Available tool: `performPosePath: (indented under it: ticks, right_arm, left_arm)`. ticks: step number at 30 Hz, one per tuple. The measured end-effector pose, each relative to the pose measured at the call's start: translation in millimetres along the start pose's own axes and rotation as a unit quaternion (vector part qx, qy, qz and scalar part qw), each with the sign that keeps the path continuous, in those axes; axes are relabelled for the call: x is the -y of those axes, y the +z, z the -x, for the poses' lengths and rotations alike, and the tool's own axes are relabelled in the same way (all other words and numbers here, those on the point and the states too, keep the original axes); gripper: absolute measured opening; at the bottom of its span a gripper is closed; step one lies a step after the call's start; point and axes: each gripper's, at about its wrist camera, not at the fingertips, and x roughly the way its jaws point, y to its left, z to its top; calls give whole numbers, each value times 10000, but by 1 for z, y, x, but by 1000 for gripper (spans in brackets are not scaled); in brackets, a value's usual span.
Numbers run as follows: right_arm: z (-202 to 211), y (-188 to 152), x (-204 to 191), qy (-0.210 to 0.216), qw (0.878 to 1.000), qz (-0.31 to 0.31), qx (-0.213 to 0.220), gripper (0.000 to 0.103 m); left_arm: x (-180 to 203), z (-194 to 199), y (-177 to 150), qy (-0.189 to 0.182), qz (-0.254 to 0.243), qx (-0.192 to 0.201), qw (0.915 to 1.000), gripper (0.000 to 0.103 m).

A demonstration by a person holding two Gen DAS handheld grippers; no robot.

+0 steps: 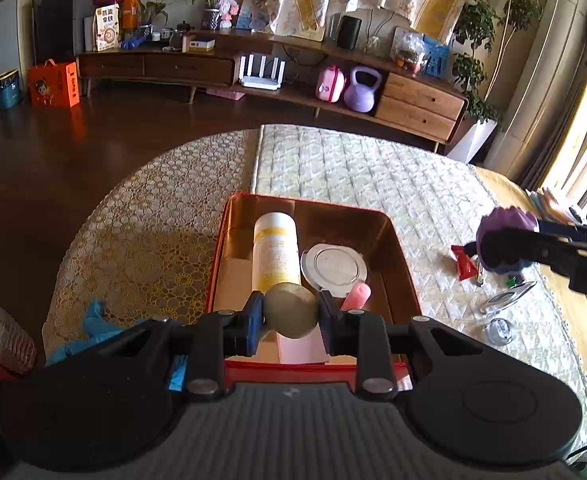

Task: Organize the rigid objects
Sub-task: 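Carry the ball and purple toy to the red tin and release them inside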

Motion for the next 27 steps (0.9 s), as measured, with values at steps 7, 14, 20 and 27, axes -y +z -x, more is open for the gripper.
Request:
performPosePath:
  ticks: [7,14,20,27]
  right_arm:
    - [-47,-1,-5,-37,9996,41,-284,48]
    - [-89,-2,-15,-55,9983,157,-561,48]
    - [-112,-4,-24,8,9972,278,-693,48]
    - [-127,-7,-35,105,9964,375,-751,48]
  left_arm:
    - [-1,-36,-9,147,-112,-322,9993,28]
    - [-1,-62,-9,232,-204,-550,9980,28]
    - [-6,-81,-10,284,-186,-737,9967,28]
    - [2,-88,-10,302,-391,-707,9963,28]
